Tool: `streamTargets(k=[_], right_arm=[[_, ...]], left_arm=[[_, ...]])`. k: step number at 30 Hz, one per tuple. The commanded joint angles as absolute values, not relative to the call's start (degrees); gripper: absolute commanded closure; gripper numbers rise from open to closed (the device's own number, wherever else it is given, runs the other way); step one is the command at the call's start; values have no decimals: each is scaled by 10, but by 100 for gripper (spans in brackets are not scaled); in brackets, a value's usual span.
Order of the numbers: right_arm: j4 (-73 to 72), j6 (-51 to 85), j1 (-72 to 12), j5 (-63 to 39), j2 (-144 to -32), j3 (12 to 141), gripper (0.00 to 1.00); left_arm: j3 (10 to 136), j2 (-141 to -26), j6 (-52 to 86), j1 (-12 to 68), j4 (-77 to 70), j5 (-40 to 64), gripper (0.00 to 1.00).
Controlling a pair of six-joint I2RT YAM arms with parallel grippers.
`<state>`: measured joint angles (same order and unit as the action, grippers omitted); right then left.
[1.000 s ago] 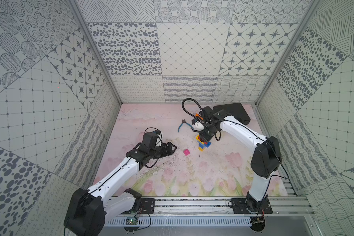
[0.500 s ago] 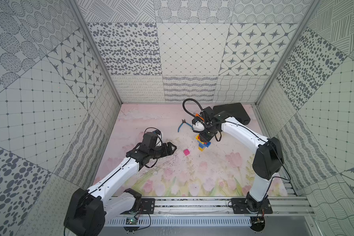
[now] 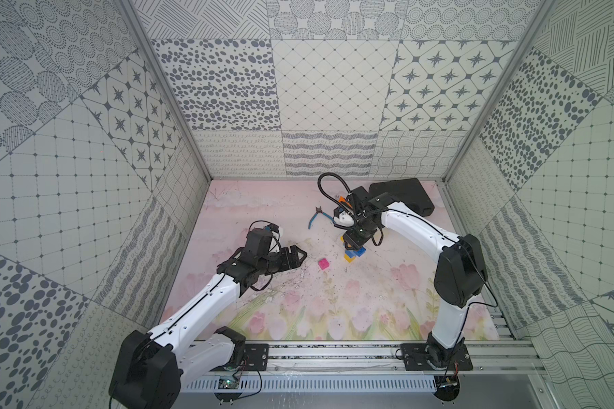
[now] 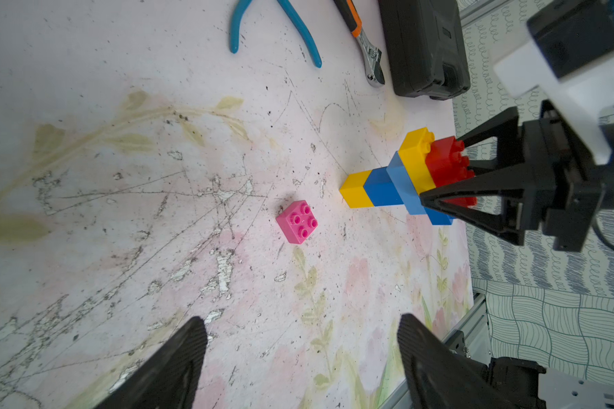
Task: Assemble a spoon with lego
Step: Assemble the lego brick with the lego brick, then pick up the lego brick from the center of the board.
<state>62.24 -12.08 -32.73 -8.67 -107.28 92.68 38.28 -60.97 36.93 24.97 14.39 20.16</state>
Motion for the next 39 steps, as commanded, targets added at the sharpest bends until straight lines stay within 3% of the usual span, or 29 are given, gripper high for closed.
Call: streamTargets(k=[1, 13, 19, 24, 29, 39], right_arm=[[629, -115, -324, -107, -1068, 948, 37], [597, -69, -312, -63, -971, 985, 10], [642, 65, -334, -116, -920, 1020, 9], [643, 158, -418, -99, -920, 985, 10], [610, 217, -515, -85, -1001, 984, 11], [603, 228, -523, -49, -1145, 1012, 19]], left_arm=[[395, -605, 353, 247, 148, 200, 13], [383, -620, 326, 247, 119, 224, 11], [356, -625, 361, 243, 90, 190, 12], [335, -609, 402, 201, 102, 127, 12], [324, -575, 408, 156, 148, 97, 12], [286, -404, 411, 146, 233, 63, 13]])
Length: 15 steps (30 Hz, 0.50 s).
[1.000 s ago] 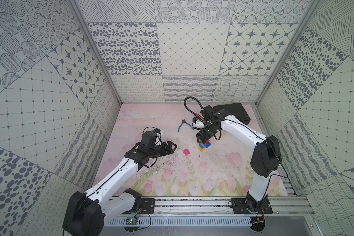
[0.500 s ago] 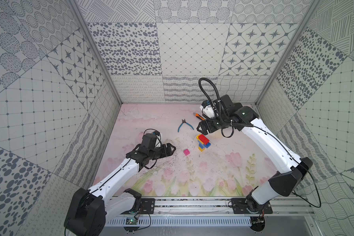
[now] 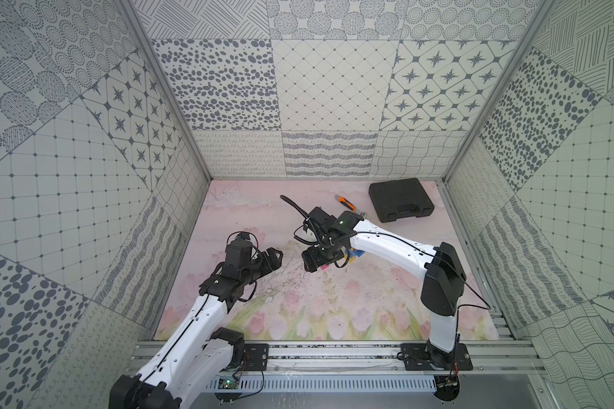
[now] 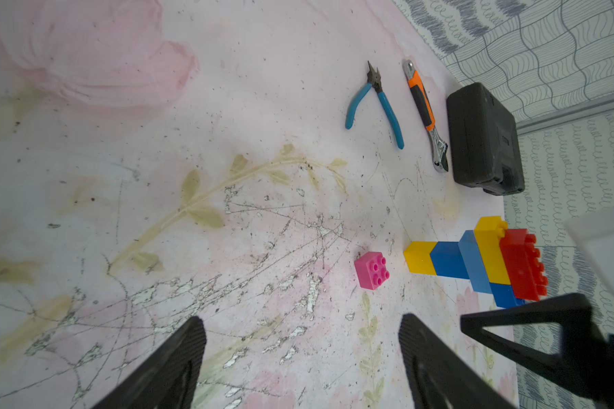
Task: Assemble a spoon with lego
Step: Pick up the lego brick from the center of the board.
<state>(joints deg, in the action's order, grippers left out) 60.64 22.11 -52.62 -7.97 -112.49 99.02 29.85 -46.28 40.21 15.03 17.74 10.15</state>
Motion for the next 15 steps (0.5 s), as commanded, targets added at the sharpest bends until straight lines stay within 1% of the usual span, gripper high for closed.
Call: streamTargets(k=[1, 7, 10, 15], right_arm=[[605, 226, -522, -38, -1157, 1015, 20], [611, 207, -517, 15, -1207, 1029, 28], [620, 197, -515, 36, -1227, 1039, 30], [599, 184, -499, 31, -1238, 1027, 36]], left_arm=[[283, -393, 413, 146, 237, 64, 13], [281, -384, 409, 145, 253, 80, 13], [281, -391, 408, 145, 249, 88, 14], [279, -393, 403, 145, 244, 89, 14]])
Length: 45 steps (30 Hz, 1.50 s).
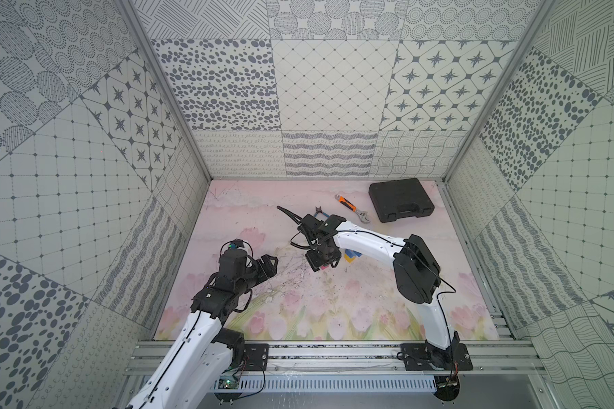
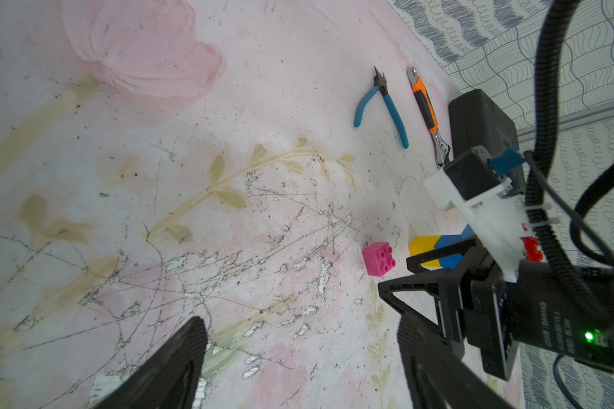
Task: Assemble a spoon with lego
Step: Pick up the lego brick from the center of the board.
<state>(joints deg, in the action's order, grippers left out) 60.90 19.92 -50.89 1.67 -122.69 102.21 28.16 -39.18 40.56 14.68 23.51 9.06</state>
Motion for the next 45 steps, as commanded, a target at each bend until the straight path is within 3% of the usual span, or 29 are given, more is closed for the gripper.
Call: streamTargets(k=[1, 23, 28, 36, 45], right_arm=[[600, 180, -497, 29, -1240, 1027, 36], [576, 152, -485, 3, -1272, 1016, 42], [577, 148, -485, 5, -1283, 1025, 50], [581, 144, -484, 11, -1286, 1031, 54], [592, 138, -485, 17, -1288, 1042, 50]], left_arm=[[278, -394, 402, 145, 244, 88, 14], [268, -406, 403, 145, 228, 94, 14], [268, -405, 401, 146, 230, 93, 14], [266, -406, 398, 146, 229, 96, 14], [266, -413, 396, 145, 223, 99, 14]])
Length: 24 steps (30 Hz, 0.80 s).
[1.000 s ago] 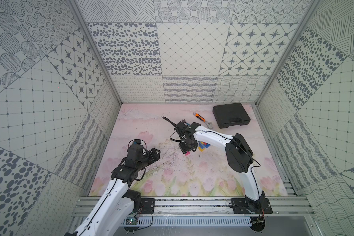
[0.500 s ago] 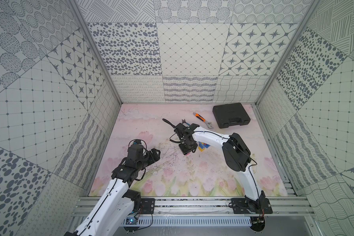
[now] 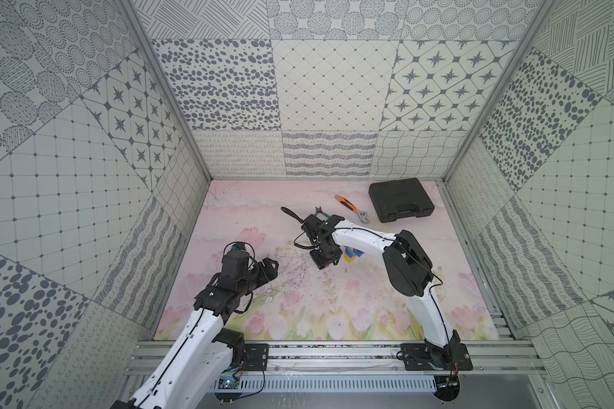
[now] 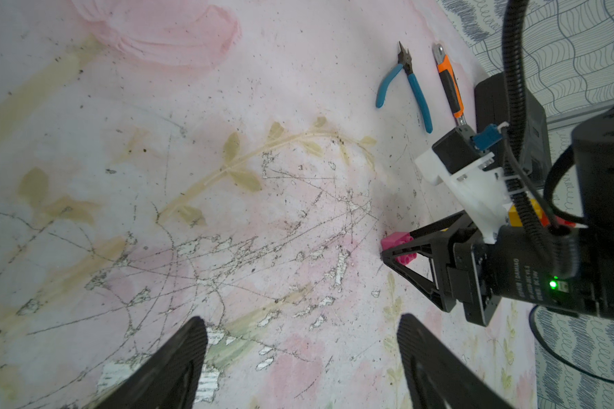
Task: Assemble a spoon with lego
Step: Pick up the lego brick from the center of the board.
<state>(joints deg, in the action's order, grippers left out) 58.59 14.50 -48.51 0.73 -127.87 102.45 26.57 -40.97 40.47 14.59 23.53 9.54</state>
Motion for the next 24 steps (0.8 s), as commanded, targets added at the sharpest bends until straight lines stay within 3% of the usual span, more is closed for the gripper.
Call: streamTargets(k=[1, 7, 13, 24], right_arm=[[594, 138, -484, 21, -1288, 1044, 50], [603, 134, -484, 18, -1290, 1051, 51], [605, 131, -485, 13, -1292, 1053, 65], [633, 124, -496, -2, -1276, 1088, 73]], left_arm=[[265, -414, 396, 146, 223, 100, 14], [265, -418, 394, 145, 219, 102, 14], [263, -420, 394, 146, 219, 103, 14], [254, -400, 390, 146, 215, 121, 14]])
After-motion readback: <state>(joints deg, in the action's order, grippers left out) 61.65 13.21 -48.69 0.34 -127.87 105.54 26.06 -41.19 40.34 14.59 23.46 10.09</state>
